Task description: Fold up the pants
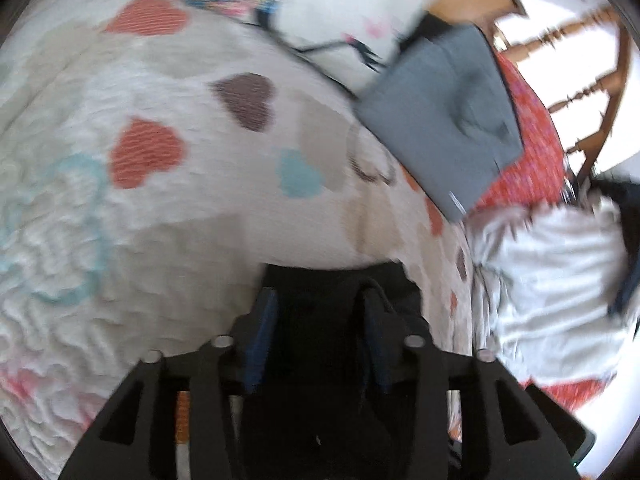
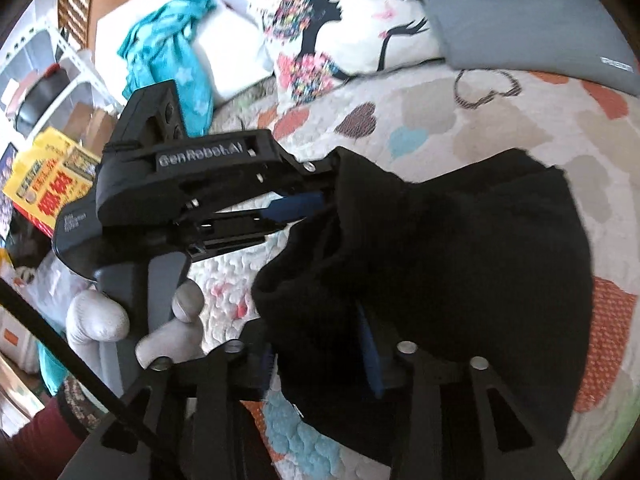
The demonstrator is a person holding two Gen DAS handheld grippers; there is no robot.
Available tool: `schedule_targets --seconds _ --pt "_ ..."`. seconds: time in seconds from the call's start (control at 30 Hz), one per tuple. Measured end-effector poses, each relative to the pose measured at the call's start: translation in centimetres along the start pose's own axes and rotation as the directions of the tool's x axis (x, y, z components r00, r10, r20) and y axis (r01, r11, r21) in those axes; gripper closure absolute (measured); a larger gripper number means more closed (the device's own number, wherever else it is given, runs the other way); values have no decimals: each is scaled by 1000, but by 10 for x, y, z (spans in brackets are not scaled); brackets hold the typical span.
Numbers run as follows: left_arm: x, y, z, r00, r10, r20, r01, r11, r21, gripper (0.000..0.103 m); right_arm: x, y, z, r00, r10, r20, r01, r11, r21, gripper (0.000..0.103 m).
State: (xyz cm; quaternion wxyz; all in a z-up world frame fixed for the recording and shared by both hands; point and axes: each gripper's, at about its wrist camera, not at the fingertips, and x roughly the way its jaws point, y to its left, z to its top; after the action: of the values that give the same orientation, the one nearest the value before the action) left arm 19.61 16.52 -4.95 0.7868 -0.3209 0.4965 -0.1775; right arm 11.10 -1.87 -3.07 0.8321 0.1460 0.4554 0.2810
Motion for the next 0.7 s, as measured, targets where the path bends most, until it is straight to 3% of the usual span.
schedule_targets --seconds 0.1,0.27,0.47,0.6,0.7 --pt "-16 21 5 999 27 38 -25 998 -57 57 10 5 -5 1000 18 -4 -18 1000 22 34" --pt "-51 33 11 992 53 115 -41 993 -107 57 7 17 -9 998 70 8 -70 998 8 32" --pt "-68 -13 -2 989 65 129 -71 997 44 53 -49 2 -20 990 115 78 -118 992 36 32" --pt "-38 -45 -20 996 58 69 -69 985 160 53 -89 -39 -36 991 34 132 -51 990 128 32" --pt "-11 -49 -27 995 90 39 -95 981 171 52 -110 -66 -44 988 -19 153 -13 978 206 32"
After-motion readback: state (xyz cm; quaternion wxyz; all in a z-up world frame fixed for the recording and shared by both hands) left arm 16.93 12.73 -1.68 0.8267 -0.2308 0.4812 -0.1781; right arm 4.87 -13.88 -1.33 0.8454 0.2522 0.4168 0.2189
